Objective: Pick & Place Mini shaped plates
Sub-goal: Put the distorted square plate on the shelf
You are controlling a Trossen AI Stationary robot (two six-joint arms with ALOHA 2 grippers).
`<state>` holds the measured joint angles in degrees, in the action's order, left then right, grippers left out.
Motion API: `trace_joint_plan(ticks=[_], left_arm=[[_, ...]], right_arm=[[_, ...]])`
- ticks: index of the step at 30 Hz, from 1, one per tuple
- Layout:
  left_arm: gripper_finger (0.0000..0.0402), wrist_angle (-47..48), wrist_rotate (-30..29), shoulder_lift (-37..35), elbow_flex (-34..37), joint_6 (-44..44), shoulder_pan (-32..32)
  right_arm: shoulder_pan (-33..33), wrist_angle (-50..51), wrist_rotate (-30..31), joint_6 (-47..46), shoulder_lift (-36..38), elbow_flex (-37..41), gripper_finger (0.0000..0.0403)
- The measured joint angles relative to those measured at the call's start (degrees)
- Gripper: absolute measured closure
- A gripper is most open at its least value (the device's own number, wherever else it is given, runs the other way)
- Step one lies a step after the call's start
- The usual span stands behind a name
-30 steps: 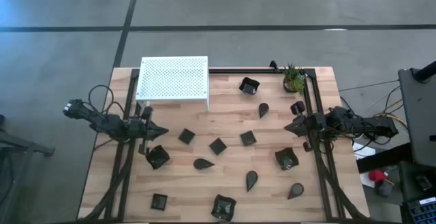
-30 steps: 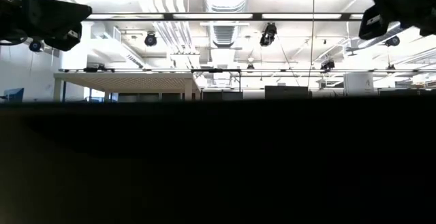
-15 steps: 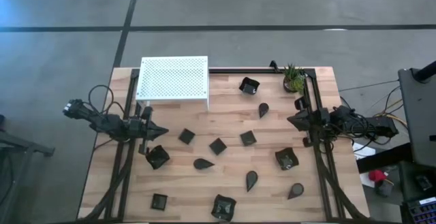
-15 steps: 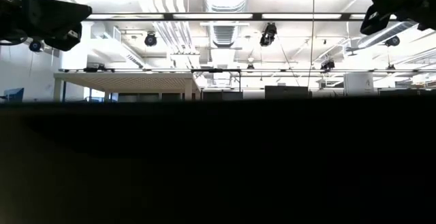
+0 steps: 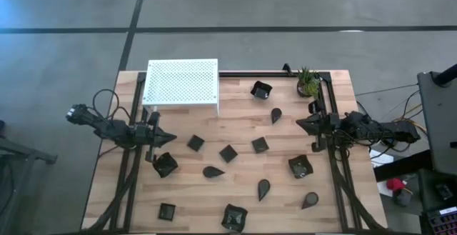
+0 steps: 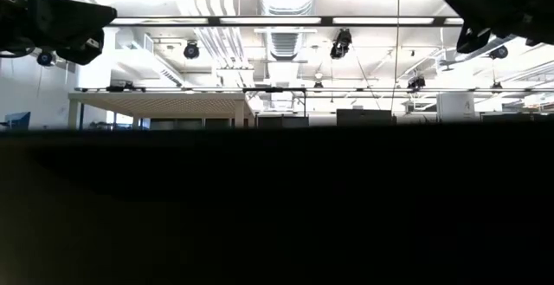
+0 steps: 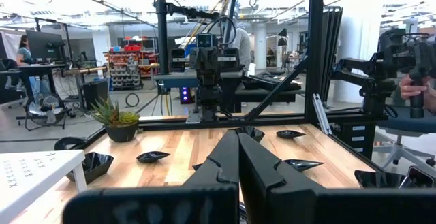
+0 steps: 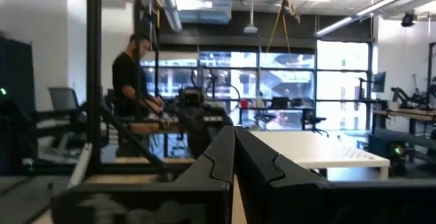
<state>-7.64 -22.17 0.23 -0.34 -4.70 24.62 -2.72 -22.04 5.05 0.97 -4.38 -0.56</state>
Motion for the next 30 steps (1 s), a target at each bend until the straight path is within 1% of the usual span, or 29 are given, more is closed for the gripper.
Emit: trace_joint_plan(ticks=[6, 9, 13, 18, 21, 25, 30], left_arm=[[0.0401, -0.1, 0.0, 0.0, 0.0, 0.4, 0.0], [0.0401, -0.5, 0.0, 0.0, 0.0, 0.2, 0.0], [0.0401, -1.9, 0.0, 0.0, -0.2, -3.2, 0.0], [0.0401, 1.3, -0.1, 1.3, -3.2, -1.9, 0.0], [0.0401, 6.4, -1.0, 4.0, -6.0, -1.4, 0.0], [0.0401, 10.3, -2.2, 9.5, -9.9, -0.7, 0.0], [0.0401, 19.2, -2.2, 17.0, -15.8, 3.2, 0.0]], right_arm=[[0.0, 0.8, 4.0, 0.7, -4.7, -2.0, 0.0394], [0.0, 0.8, 4.1, 0.7, -7.7, -3.7, 0.0394], [0.0, 0.8, 4.2, 0.7, -12.0, -5.9, 0.0394], [0.0, 0.8, 4.1, 0.7, -16.4, -8.9, 0.0394], [0.0, 0.8, 4.1, 1.1, -18.4, -10.5, 0.0394], [0.0, 0.8, 4.1, 2.5, -20.2, -12.2, 0.0394], [0.0, 0.7, 4.1, 2.7, -21.8, -13.7, 0.0394]])
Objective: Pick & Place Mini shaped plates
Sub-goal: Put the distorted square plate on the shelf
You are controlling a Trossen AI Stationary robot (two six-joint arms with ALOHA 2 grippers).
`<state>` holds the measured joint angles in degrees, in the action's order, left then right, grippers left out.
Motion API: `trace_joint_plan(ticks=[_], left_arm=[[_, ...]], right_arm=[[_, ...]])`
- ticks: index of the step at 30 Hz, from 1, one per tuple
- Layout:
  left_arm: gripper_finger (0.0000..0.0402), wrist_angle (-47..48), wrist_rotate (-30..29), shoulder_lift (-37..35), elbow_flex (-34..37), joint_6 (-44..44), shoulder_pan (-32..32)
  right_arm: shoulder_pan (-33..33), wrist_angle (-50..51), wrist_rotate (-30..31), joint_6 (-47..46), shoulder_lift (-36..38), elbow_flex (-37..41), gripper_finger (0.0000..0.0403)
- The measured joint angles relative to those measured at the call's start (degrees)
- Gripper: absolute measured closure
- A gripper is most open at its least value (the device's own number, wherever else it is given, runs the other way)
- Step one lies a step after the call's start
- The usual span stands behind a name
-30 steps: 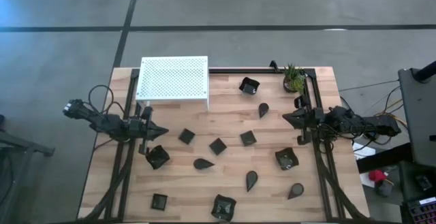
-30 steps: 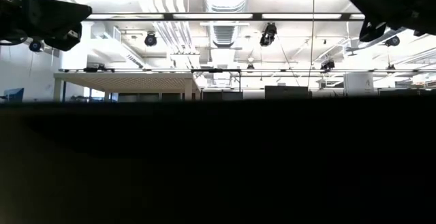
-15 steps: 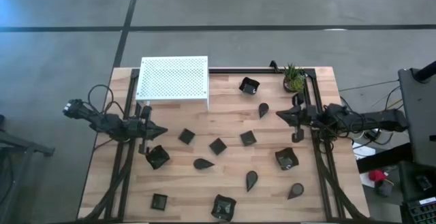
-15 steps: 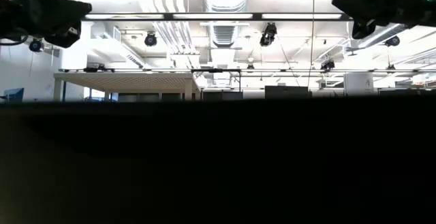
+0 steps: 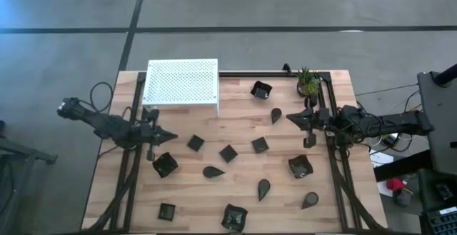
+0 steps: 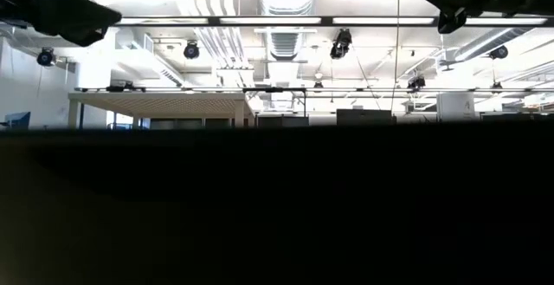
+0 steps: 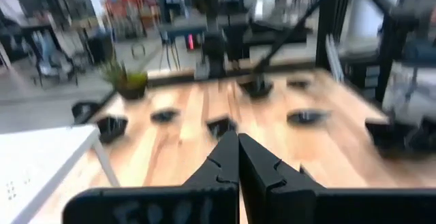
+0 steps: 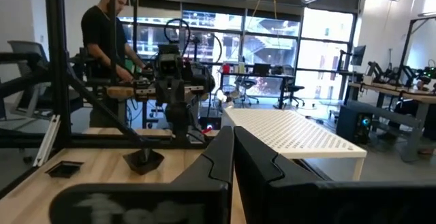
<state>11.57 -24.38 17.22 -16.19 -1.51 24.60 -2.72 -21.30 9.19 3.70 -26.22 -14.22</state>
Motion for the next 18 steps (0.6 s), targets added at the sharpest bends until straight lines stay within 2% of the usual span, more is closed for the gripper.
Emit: trace_joint_plan(ticks=[8, 15, 18], left_arm=[[0.0401, 13.6, 0.5, 11.2, -9.6, 9.4, 0.0], [0.0401, 25.8, 6.8, 19.2, -15.8, 20.9, 0.0], [0.0401, 29.5, 7.7, 22.0, -17.7, 26.1, 0.0]], right_arm=[[0.0, 0.1, 0.0, 0.0, -0.6, -0.2, 0.0394], [0.0, 0.4, 0.0, 0.0, -0.6, 0.1, 0.0394], [0.0, 1.7, -0.1, 0.0, -0.6, 0.1, 0.0394]])
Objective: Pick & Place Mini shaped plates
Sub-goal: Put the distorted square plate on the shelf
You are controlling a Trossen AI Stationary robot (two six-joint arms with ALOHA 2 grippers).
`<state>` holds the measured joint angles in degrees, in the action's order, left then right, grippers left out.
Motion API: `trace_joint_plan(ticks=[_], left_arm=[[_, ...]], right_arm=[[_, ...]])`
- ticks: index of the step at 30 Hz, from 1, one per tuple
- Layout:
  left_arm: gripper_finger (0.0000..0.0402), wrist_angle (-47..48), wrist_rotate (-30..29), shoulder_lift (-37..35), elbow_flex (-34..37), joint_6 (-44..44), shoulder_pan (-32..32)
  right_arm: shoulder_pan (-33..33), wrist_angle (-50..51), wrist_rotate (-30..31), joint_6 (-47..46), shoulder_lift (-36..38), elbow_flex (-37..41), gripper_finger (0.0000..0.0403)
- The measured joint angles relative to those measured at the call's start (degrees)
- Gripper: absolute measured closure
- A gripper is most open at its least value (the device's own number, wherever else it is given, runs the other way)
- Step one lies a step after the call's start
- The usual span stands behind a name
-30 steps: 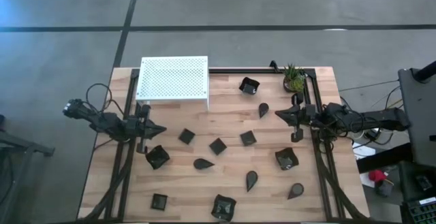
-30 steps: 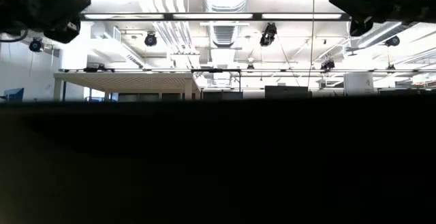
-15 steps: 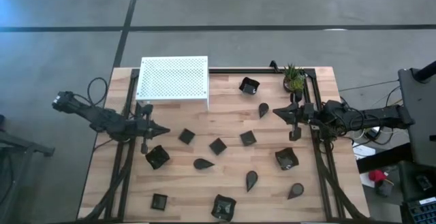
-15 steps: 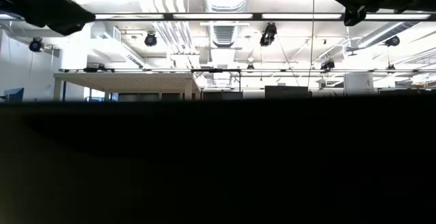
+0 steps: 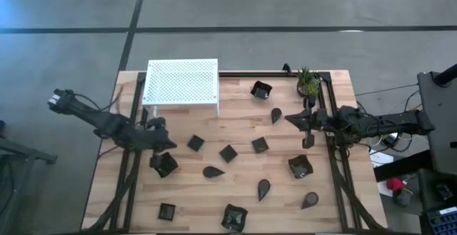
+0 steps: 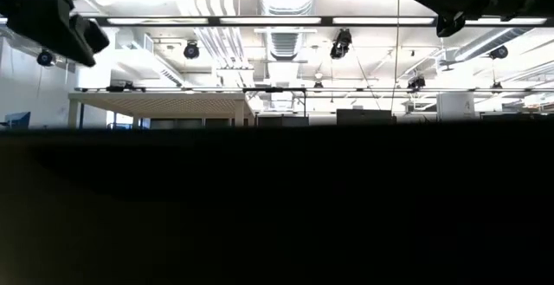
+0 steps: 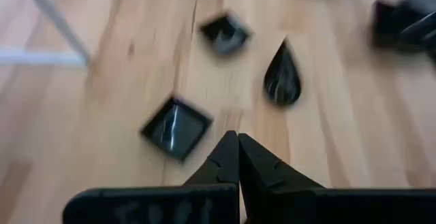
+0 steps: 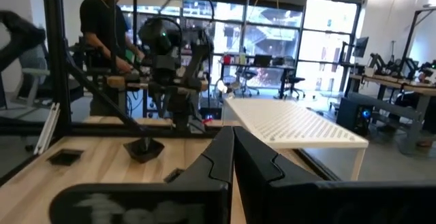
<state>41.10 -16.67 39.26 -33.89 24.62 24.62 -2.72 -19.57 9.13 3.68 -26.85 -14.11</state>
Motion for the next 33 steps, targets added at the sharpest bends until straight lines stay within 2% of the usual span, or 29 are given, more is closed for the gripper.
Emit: trace_joint_plan(ticks=[8, 18, 27, 33], left_arm=[[0.0401, 6.2, 3.7, 5.4, -1.0, 13.0, 0.0], [0.0399, 6.7, 5.4, 7.5, -1.0, 20.6, 0.0], [0.032, 7.6, 9.9, 9.0, -1.0, 24.3, 0.0], [0.0291, 10.3, 11.5, 10.5, -1.0, 32.2, 0.0]], right_arm=[[0.0, 1.8, -0.1, -0.1, 0.0, 0.0, 0.0394], [0.0, 1.8, -0.1, -0.3, 0.0, 0.0, 0.0394], [0.0, 1.8, -0.1, -0.3, 0.0, 0.1, 0.0394], [0.0, 1.8, -0.1, -0.2, 0.0, 0.1, 0.0394]])
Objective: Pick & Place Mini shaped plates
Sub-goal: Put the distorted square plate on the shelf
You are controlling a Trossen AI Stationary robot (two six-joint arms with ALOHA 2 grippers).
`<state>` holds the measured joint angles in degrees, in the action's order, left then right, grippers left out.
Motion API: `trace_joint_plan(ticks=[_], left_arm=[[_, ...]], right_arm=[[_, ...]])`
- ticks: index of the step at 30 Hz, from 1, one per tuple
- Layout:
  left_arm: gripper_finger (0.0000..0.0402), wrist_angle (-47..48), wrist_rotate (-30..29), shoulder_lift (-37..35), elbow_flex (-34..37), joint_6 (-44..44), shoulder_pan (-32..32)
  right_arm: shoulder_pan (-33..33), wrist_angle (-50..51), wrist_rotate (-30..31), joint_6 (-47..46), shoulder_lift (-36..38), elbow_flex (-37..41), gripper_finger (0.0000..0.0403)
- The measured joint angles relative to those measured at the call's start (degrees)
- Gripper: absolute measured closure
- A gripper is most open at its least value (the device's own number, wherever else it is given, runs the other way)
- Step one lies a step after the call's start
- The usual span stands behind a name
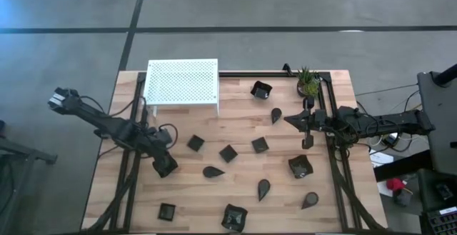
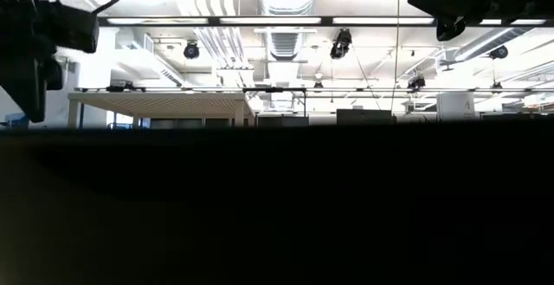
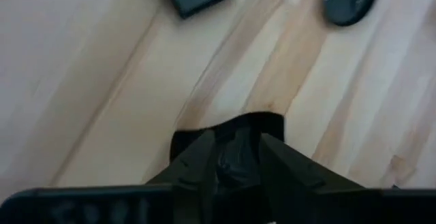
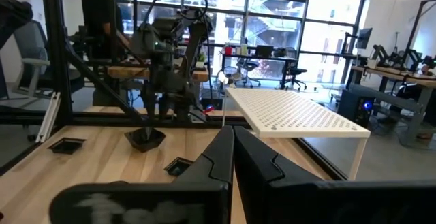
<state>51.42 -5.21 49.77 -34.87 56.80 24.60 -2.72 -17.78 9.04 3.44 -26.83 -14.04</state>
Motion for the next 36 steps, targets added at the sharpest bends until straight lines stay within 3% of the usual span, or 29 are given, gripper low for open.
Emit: trace_joint_plan(ticks=[8, 19, 36], left_arm=[[0.0291, 6.3, 1.7, 4.3, 0.1, 7.6, -0.1], [0.0291, 5.6, 2.4, 12.1, 0.5, 7.0, -0.2], [0.0291, 1.0, 2.5, 17.8, 0.5, 4.7, -0.7]], right_arm=[[0.0, 0.0, 0.0, 0.2, 0.0, 0.0, 0.0394], [0.0, 0.0, 0.0, 0.0, 0.0, 0.0, 0.0394], [0.0, 0.0, 0.0, 0.2, 0.0, 0.0, 0.0394]])
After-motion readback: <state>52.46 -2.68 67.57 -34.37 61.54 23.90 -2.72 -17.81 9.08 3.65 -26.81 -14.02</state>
